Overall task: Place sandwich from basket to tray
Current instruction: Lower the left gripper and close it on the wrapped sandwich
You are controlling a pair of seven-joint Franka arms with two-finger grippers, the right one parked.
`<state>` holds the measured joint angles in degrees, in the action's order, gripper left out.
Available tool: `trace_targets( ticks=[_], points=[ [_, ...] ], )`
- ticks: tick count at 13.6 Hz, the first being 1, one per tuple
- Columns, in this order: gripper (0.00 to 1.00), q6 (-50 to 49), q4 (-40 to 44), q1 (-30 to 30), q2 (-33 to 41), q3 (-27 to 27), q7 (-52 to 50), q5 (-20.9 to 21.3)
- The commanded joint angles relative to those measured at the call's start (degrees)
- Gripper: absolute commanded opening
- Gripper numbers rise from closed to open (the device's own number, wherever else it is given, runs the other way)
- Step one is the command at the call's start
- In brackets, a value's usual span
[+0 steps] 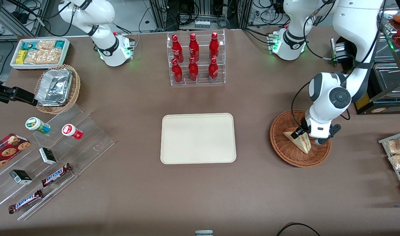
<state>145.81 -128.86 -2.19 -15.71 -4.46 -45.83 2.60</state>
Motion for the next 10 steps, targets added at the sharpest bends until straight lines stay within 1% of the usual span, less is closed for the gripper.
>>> trace_targets(
  ticks=[1,2,4,5,6,7,8,10],
  points=[
    [0.09,1.0,1.2,0.1,-0.8,0.1,-2.0,0.4],
    [0.04,0.9,1.9,0.1,-0.6,0.0,-1.8,0.4],
    [0.02,0.3,2.1,0.1,1.2,0.1,-1.3,0.7],
    [0.02,-1.5,2.1,0.1,2.9,0.1,-1.1,1.6],
    [0.02,-4.5,3.0,0.1,4.4,0.0,-1.1,3.4],
    [0.02,-9.5,5.0,-0.4,5.4,-0.3,-1.1,4.9],
    [0.02,-15.2,8.0,-0.7,6.5,-0.7,-1.1,5.0],
    [0.02,-26.7,15.5,-3.2,6.8,-2.6,-1.4,5.0]
  ],
)
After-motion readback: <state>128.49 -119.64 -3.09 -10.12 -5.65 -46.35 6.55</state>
